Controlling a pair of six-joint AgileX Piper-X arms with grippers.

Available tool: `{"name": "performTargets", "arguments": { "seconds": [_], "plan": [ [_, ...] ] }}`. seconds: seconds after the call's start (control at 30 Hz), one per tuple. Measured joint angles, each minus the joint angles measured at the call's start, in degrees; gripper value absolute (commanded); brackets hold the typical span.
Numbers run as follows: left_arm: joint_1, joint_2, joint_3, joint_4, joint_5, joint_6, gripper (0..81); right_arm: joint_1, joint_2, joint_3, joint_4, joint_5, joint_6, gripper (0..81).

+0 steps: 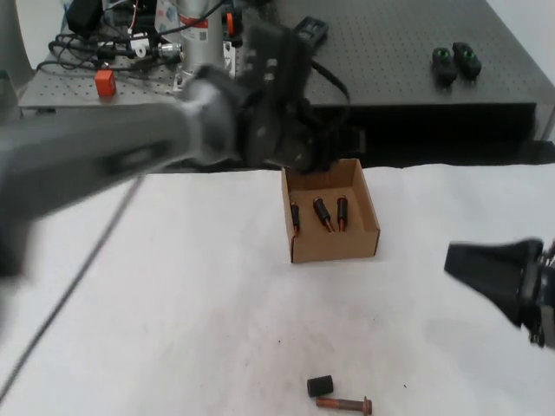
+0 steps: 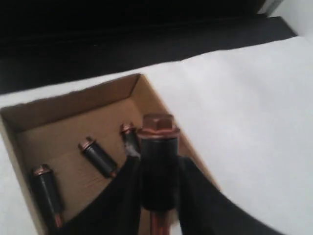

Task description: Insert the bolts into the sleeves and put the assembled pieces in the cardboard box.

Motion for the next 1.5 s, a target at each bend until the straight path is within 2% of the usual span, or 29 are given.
{"name": "performTargets", "arguments": {
  "seconds": [0.17,0.27,0.37,0.53,0.63,0.8,0.97,1.07,1.23,1.37,1.5],
  "plan": [
    [0.0,17.5,-21.4,16.5,-4.2,6.0,0.7,0.0,0.0,0.0,5.0,0.2,-1.7,34.4],
    [0.0,21.4,-26.1,20.2,-4.6,6.7,1.5,0.0,0.0,0.0,6.3,0.2,-2.8,34.4],
    [0.1,24.6,-29.7,24.0,-4.6,6.8,10.4,0.0,0.0,0.0,7.1,0.7,-3.5,34.4],
    [0.1,25.7,-30.2,26.5,-4.8,7.2,34.4,0.0,0.0,0.0,7.4,2.0,-4.0,34.4],
    [0.1,23.9,-30.8,27.0,-4.8,7.3,41.4,0.0,0.0,0.0,7.5,2.1,-4.7,34.4],
    [0.2,16.5,-30.9,30.0,-4.8,11.1,37.2,0.0,0.7,0.0,8.5,2.8,-6.0,34.4],
    [-0.1,8.9,-28.7,38.2,-5.1,22.1,31.2,0.0,3.6,0.0,10.3,3.4,-8.0,34.4],
    [-0.9,5.6,-24.7,40.3,-5.2,26.9,31.2,-0.2,3.7,-1.3,15.8,8.6,-11.2,34.4],
    [-6.4,-1.4,-6.8,39.5,-2.0,38.2,31.2,-3.6,0.8,-1.8,25.4,19.6,-15.9,34.4],
    [-11.7,-3.1,1.6,38.7,2.1,50.5,31.2,-4.2,0.8,-1.8,27.2,21.3,-16.3,34.4],
    [-15.5,-3.1,5.4,36.9,3.2,55.8,31.2,-4.5,0.8,-1.8,27.2,21.5,-16.6,34.4]
  ]
}}
